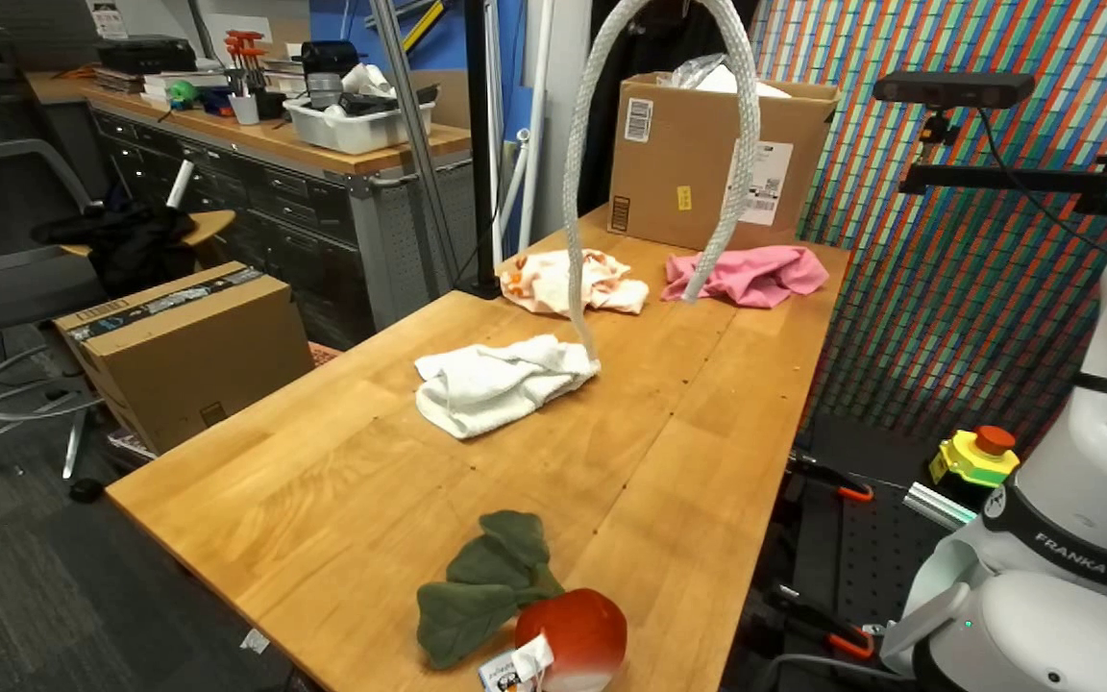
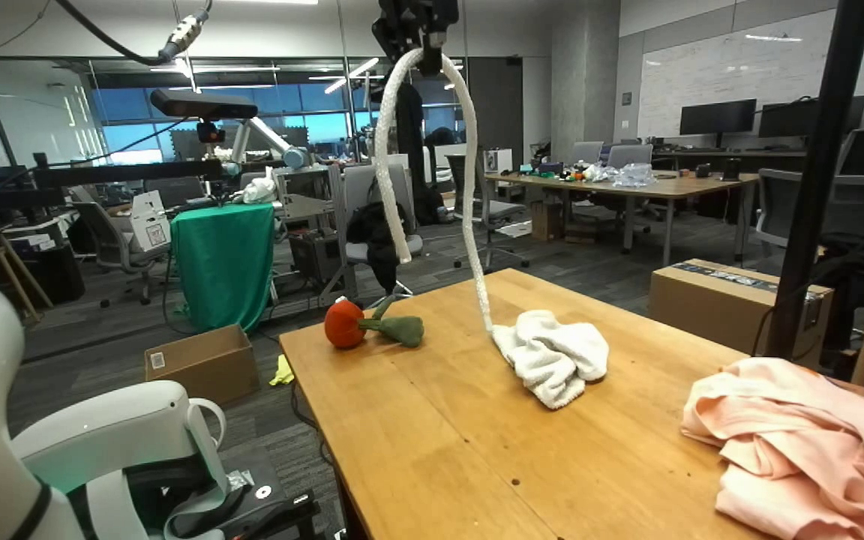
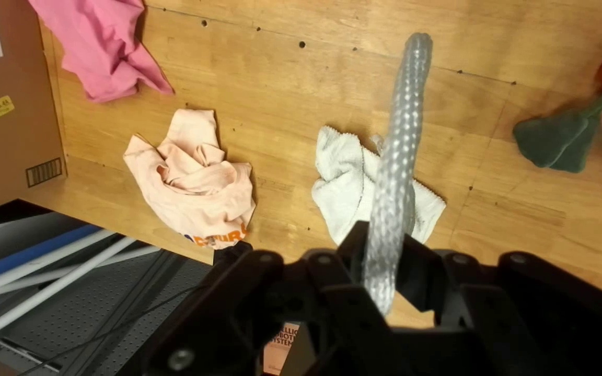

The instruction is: Separate the clothes, rope and plush toy on the table

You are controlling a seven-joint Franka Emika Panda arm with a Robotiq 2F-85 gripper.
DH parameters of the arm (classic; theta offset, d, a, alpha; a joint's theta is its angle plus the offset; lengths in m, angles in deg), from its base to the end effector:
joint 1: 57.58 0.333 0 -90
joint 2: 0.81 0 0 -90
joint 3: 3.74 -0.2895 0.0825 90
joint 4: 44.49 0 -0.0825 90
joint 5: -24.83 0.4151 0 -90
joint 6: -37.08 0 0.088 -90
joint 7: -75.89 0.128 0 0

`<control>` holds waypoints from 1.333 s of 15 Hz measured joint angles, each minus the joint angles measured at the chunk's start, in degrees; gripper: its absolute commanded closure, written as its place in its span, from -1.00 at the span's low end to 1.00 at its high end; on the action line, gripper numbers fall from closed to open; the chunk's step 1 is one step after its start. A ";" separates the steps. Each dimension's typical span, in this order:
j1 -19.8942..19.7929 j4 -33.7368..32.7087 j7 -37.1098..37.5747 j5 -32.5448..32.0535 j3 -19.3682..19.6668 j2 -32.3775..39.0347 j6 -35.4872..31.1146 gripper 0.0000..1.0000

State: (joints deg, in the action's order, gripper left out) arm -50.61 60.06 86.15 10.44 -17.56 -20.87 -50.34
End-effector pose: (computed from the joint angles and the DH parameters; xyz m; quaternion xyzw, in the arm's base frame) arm 0.4542 0.1564 0.6332 0.9830 0.0762 0.0635 0.1543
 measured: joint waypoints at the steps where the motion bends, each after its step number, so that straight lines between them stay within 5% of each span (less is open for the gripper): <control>1: 0.13 0.00 0.01 0.03 -0.15 -0.15 0.25 0.82; 14: 5.45 6.51 -0.72 15.37 -0.46 -0.13 1.12 0.81; 20: 6.60 11.60 -2.43 19.89 -0.53 -0.14 -5.54 0.81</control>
State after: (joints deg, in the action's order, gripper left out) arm -44.01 71.66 83.71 30.33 -18.09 -21.01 -55.89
